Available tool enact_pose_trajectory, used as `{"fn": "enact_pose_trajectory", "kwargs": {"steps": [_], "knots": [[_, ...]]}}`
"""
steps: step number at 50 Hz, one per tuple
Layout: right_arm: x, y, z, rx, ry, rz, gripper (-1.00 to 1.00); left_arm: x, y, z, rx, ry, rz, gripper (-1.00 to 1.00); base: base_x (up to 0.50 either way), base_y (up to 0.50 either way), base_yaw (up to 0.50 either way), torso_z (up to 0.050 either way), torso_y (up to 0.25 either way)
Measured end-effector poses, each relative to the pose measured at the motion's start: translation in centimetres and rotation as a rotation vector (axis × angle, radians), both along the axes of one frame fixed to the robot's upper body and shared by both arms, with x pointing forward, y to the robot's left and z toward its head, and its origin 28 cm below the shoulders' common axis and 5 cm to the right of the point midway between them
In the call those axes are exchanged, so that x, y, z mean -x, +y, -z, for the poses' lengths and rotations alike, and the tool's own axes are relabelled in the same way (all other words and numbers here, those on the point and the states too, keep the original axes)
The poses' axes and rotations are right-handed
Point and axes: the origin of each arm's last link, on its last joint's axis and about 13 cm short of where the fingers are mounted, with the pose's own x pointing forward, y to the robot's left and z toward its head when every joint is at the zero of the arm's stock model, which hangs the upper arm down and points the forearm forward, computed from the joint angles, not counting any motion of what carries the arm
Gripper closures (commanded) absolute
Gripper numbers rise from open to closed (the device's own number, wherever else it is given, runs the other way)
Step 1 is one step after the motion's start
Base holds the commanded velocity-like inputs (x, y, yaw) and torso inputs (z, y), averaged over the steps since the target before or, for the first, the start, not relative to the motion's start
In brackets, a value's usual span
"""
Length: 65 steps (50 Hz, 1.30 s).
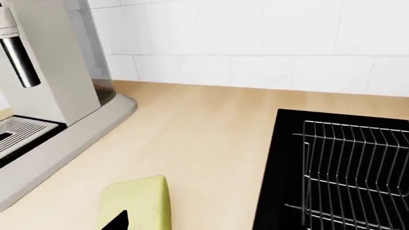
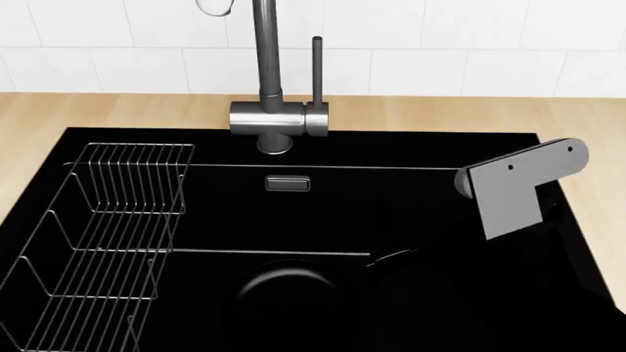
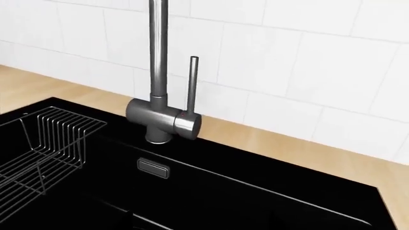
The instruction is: Pick the pan and sponge and place them into the sink. Then turn on the water.
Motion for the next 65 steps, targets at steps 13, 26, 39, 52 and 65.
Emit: {"fn": "enact_pose_trajectory", "kwargs": {"steps": [13, 26, 39, 52, 65], "knots": [[0.0, 0.2, 0.6, 0.003, 0.009, -0.009, -1.00, 0.8, 0.8, 1.1, 0.020, 0.035, -0.057, -1.00, 0.00, 0.00, 0.00, 0.000, 0.000], [-0.1, 0.4, 1.2, 0.005, 0.022, -0.019, -1.00, -0.4, 1.3, 1.2, 0.028, 0.028, -0.101, -1.00, 0.00, 0.00, 0.00, 0.000, 0.000], [-0.3, 0.6, 1.6, 0.008, 0.036, -0.029, -1.00, -1.6, 1.7, 2.2, 0.057, 0.012, -0.170, -1.00, 0.00, 0.00, 0.00, 0.000, 0.000], [-0.3, 0.7, 1.9, 0.008, 0.048, -0.034, -1.00, -2.4, 2.2, 3.1, 0.073, 0.011, -0.232, -1.00, 0.00, 0.00, 0.00, 0.000, 0.000], [-0.2, 0.8, 2.1, 0.012, 0.060, -0.039, -1.00, -3.8, 2.6, 3.8, 0.085, 0.035, -0.253, -1.00, 0.00, 0.00, 0.00, 0.000, 0.000]]}}
